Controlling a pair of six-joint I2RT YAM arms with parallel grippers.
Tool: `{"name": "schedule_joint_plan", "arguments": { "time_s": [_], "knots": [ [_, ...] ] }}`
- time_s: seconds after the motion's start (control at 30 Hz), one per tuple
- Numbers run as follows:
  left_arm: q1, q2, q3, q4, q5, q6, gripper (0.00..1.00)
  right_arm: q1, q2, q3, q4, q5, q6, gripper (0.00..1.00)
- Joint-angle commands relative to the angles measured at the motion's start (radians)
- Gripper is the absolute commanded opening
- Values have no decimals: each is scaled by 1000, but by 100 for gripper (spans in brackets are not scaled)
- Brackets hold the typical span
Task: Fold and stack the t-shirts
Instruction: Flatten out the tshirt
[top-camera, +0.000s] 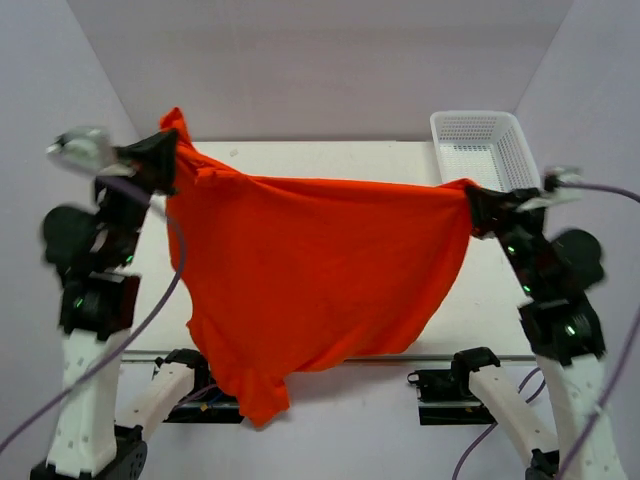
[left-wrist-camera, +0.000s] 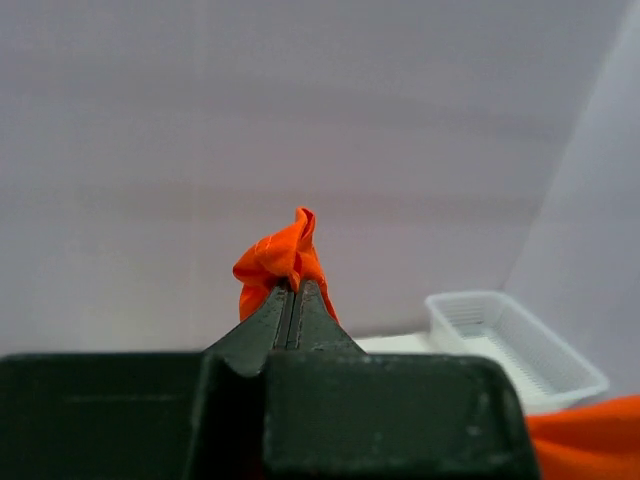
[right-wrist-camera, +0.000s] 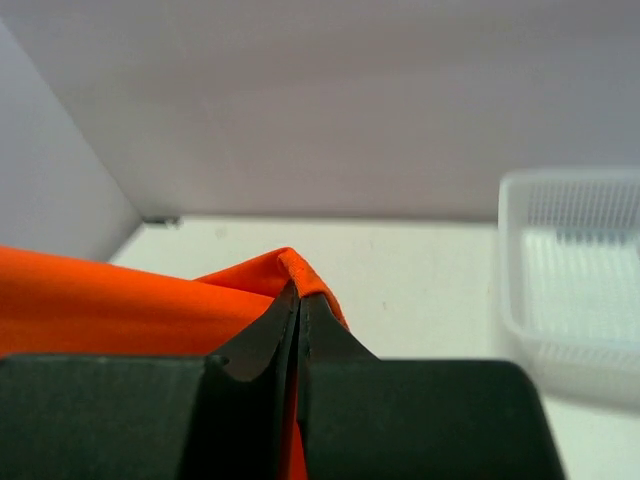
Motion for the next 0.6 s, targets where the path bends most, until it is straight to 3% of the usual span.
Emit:
{"name": "schedule_joint_plan", "arguments": {
  "time_s": [0.0,0.13,0.37,0.57],
  "knots": [
    [9,140,-133,77,-127,6,0,-2,108,-111,119,56,17,0],
    [9,296,-249,176,-140,-3,0,-5,226,-261,240,59,8,0],
    [9,611,-304,296,-213,-15,0,-5,534,-274,351,110,-20,0],
    [18,877,-130,307,-285,-5,0,-7,893,-99,381,140,-29,0]
  ]
}}
